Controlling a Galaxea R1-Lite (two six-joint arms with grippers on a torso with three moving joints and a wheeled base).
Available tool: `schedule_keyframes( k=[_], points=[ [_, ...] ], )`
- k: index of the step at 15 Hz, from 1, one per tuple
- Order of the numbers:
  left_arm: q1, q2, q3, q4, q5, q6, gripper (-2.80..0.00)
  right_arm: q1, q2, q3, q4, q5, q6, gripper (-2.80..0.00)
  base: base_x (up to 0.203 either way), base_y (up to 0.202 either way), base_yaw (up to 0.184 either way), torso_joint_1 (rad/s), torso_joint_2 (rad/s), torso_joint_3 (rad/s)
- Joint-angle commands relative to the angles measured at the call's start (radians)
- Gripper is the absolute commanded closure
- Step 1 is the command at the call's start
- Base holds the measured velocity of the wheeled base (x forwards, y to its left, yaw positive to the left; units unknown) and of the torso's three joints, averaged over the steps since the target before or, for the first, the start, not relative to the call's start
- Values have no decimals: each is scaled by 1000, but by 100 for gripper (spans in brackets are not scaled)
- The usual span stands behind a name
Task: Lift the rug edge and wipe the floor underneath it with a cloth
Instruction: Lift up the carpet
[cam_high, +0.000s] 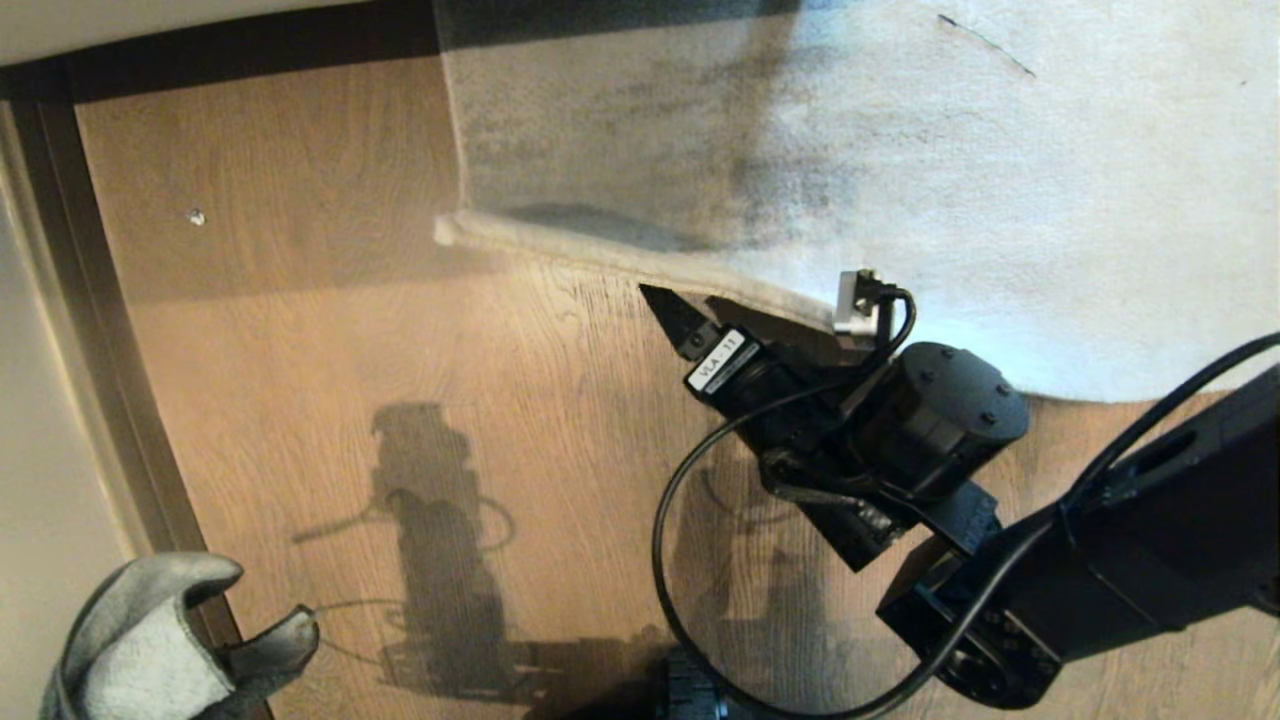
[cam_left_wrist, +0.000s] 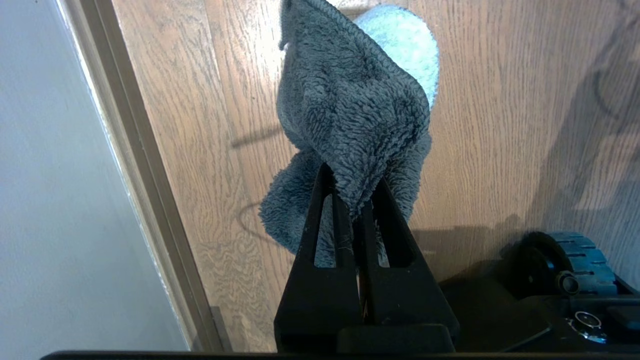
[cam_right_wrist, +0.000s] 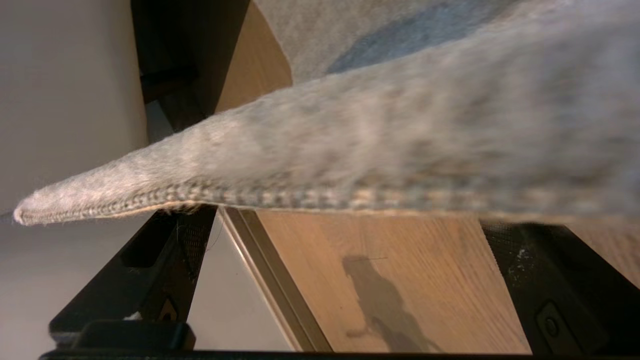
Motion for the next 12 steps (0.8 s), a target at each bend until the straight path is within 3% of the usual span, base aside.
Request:
schedule_keyframes(
  k=[1, 12],
  points=[
    [0, 0, 0, -1, 0, 0, 0, 7, 12, -11, -44, -1, 4, -280, 0, 0, 0, 0, 0, 0],
    [0, 0, 0, -1, 0, 0, 0, 77, 25, -32, -44, 2, 20, -280, 0, 0, 0, 0, 0, 0]
  ],
)
